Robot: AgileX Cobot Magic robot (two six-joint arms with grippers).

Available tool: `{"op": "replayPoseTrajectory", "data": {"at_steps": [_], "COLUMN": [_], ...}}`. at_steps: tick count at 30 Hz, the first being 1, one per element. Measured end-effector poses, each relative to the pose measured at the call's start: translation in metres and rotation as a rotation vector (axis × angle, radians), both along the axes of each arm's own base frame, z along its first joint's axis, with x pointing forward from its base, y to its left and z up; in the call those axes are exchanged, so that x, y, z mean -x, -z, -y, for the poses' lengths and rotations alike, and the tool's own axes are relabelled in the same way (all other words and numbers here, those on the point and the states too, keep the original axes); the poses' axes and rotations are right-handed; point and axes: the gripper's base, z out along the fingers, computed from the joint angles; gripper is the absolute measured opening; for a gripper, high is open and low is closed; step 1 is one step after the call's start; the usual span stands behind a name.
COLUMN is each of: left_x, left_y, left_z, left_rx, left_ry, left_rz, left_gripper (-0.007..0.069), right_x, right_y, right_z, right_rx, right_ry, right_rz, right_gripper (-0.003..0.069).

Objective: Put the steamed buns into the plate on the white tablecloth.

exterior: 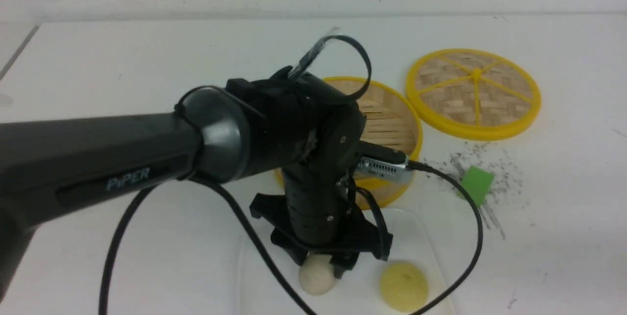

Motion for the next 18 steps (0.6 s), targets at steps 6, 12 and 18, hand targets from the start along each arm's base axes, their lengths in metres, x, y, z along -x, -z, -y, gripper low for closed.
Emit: {"op": "replayPoseTrajectory", "data": {"at_steps": [6, 12, 18], "left_x": [-0.005, -0.006, -0.005], "left_y": [-0.027, -0.037, -0.037], "left_z": [0.005, 0.006, 0.004], "left_rx": [0.038, 0.047, 0.023], "left_ry": [0.004, 0.005, 0.005], "left_rz": [0.047, 0.062, 0.046], "left_gripper": [0.057, 0.055, 0.0439], "right_x": [0.014, 0.056, 0.085], "right_y": [-0.028, -0.051, -0.047], "right_z": [0.008, 0.03, 0.045], "right_rx": [-0.003, -0.095, -0.259], "right_ry": [0.001, 0.031, 0.058], "right_rz": [0.022, 0.13, 0.319], "right_gripper": [0.0036, 0.0036, 0.0036]}}
